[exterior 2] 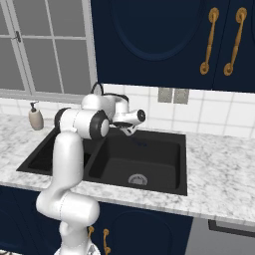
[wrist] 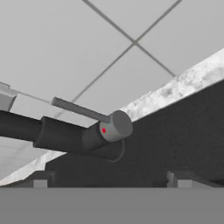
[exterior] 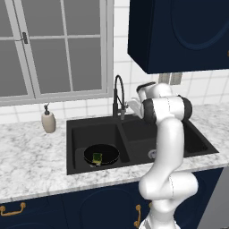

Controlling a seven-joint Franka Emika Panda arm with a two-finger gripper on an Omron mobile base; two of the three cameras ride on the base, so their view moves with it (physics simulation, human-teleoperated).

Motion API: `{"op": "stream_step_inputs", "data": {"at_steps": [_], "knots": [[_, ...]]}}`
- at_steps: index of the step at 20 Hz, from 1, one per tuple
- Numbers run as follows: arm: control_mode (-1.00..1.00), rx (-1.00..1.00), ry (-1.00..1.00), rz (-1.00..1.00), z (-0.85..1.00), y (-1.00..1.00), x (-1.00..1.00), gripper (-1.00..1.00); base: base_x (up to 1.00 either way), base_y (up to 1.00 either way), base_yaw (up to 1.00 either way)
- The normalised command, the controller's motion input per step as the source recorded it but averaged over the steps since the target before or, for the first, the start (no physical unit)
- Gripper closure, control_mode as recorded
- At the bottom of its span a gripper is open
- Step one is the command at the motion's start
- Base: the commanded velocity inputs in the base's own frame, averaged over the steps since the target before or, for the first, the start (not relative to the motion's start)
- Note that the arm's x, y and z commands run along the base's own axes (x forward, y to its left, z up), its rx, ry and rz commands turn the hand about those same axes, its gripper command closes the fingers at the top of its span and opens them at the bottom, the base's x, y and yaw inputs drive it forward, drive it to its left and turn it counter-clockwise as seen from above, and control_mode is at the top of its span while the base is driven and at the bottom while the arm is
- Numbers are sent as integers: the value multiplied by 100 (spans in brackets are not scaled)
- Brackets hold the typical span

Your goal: Pick the pan and sponge and place them into the sink. Then turn on the water.

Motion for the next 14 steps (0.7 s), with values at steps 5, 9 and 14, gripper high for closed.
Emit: {"op": "stream_step_inputs", "data": {"at_steps": [5, 9, 14], "knots": [[-100, 1, 0, 0, -9, 5, 35, -100, 0, 0, 0], [-100, 2, 0, 0, -7, 1, 36, -100, 0, 0, 0], [-100, 2, 0, 0, -7, 3, 33, -100, 0, 0, 0]]}}
